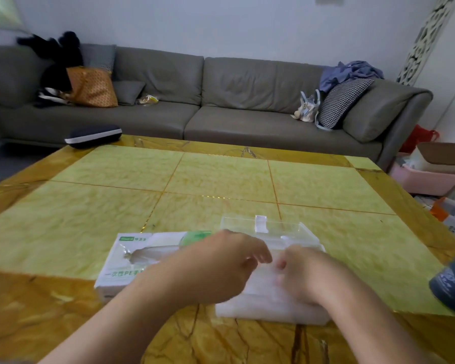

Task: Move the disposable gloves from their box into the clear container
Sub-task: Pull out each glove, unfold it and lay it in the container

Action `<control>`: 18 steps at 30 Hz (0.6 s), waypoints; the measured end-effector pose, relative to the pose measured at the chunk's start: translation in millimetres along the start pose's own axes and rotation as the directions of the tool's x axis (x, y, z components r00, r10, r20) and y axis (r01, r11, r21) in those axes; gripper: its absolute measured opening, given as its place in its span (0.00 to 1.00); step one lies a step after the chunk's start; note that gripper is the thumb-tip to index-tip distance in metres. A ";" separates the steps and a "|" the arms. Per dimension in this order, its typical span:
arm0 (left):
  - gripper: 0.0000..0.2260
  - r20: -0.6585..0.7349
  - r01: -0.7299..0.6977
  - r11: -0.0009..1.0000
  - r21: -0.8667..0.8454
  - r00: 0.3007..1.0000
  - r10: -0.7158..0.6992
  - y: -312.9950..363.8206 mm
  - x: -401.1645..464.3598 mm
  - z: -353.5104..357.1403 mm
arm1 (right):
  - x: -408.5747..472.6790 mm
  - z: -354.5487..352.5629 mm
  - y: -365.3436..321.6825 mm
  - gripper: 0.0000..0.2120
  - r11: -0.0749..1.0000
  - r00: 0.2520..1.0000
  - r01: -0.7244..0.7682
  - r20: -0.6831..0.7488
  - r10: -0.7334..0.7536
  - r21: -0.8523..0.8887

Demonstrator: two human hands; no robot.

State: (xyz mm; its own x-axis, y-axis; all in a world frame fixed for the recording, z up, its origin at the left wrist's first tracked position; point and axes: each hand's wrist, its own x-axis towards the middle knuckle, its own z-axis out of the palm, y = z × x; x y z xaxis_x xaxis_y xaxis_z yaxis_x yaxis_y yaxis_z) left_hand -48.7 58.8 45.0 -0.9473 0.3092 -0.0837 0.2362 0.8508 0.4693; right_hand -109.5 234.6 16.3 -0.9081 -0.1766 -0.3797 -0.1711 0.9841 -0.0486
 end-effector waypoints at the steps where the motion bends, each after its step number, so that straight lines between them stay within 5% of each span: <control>1: 0.13 -0.148 0.033 0.996 -0.078 0.988 -0.044 -8.0 -8.0 -0.5 | -5.0 -0.7 0.7 0.09 1.000 0.996 -0.011 -0.089 0.011 0.002; 4: 0.08 -0.425 0.221 0.965 -0.139 0.867 -0.260 -43.3 -29.5 -9.1 | -21.5 -8.5 -5.2 0.12 1.000 0.937 -0.006 -0.348 0.006 0.000; 8: 0.09 -0.295 0.554 0.833 -0.008 0.794 -0.531 -87.7 -50.1 -17.6 | -40.0 -4.1 -37.2 0.19 0.953 0.793 0.299 -0.570 -0.216 0.054; 12: 0.13 -0.090 0.507 0.823 0.257 0.860 -0.502 -94.4 -50.4 -6.1 | -51.5 16.2 -73.1 0.23 0.802 0.681 0.594 -0.487 -0.547 -0.070; 18: 0.21 0.056 0.336 0.788 0.516 0.905 -0.422 -78.2 -43.8 -3.3 | -37.4 57.9 -104.5 0.21 0.775 0.695 0.601 -0.351 -0.628 -0.196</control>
State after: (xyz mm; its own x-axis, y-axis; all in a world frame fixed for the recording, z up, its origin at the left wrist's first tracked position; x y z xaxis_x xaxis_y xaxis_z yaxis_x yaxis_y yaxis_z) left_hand -26.5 -22.6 14.9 -0.9449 -0.0557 -0.3227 -0.0204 0.9935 -0.1118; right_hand -35.6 139.6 -17.9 -0.6578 -0.7477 0.0908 -0.7532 0.6524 -0.0845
